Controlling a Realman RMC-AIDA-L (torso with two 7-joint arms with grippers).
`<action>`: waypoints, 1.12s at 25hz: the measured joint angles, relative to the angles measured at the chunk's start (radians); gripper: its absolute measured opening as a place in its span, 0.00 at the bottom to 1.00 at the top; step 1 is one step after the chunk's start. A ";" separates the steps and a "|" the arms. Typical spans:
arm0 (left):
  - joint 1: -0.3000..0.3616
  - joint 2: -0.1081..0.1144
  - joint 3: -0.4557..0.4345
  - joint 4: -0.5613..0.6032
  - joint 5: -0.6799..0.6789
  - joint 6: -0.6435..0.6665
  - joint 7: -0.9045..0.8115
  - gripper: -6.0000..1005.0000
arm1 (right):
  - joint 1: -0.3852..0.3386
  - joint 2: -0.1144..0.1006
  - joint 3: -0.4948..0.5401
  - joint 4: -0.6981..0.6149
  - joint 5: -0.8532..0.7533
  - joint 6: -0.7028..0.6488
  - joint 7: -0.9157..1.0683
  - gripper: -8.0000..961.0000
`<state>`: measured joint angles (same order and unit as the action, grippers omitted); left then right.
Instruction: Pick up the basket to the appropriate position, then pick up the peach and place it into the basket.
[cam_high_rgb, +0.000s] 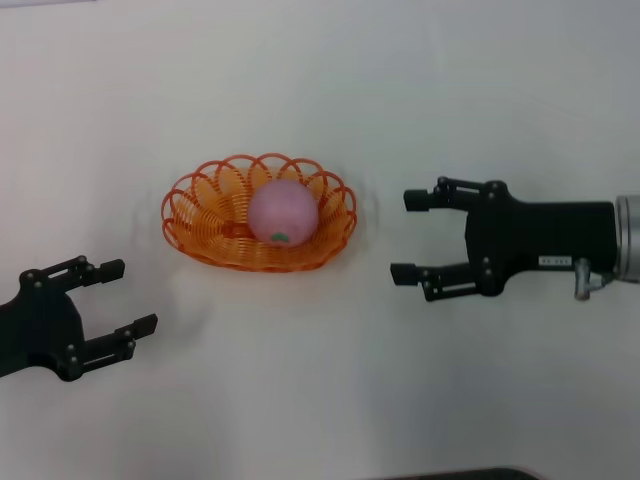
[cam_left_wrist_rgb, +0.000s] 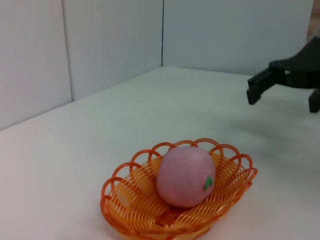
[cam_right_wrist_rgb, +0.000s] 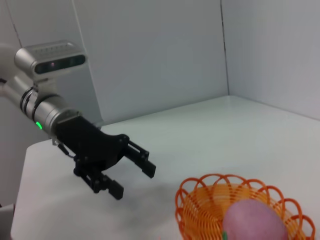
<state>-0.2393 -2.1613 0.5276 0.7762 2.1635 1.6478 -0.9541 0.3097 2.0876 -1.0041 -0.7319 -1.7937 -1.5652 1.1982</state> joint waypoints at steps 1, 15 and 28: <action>0.000 0.001 0.000 0.000 0.000 0.000 0.000 0.73 | -0.002 -0.001 0.006 0.019 0.000 0.000 -0.029 0.98; -0.002 0.000 0.000 -0.003 -0.001 -0.004 0.000 0.73 | -0.034 0.000 0.198 0.303 -0.003 -0.025 -0.462 0.98; -0.002 0.000 0.003 -0.003 -0.001 -0.005 0.000 0.73 | 0.011 0.003 0.185 0.333 -0.009 0.071 -0.469 0.98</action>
<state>-0.2410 -2.1614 0.5305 0.7732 2.1629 1.6427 -0.9541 0.3204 2.0903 -0.8192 -0.3988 -1.8024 -1.4942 0.7297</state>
